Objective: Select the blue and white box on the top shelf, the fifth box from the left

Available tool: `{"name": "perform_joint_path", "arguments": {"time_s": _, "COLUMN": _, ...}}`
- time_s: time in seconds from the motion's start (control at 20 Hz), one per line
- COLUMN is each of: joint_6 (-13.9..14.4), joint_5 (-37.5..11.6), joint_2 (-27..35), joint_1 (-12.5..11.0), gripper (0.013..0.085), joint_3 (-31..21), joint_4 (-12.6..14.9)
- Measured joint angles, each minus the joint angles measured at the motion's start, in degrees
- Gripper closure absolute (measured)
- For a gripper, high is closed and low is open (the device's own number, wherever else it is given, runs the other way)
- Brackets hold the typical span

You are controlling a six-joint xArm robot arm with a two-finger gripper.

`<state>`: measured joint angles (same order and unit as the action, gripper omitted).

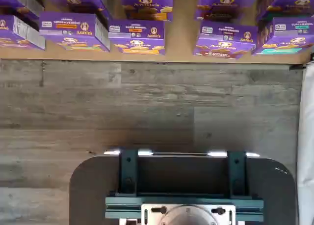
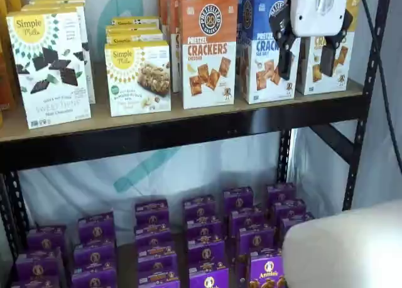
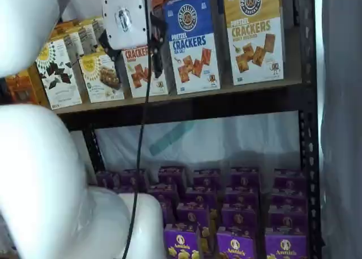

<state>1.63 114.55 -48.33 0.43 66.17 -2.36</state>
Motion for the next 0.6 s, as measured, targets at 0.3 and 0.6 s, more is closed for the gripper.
{"name": "perform_joint_path", "arguments": {"time_s": 0.3, "joint_6": -2.0, "joint_5": -0.3, "joint_2": -0.5, "joint_1": -4.0, "gripper": 0.0130, "joint_3": -0.5, "joint_4": -4.9}}
{"name": "perform_joint_path", "arguments": {"time_s": 0.6, "joint_6": -0.2, "joint_5": -2.7, "joint_2": -0.7, "joint_1": -0.9, "gripper": 0.0130, "joint_3": -1.2, "joint_4": -2.0}}
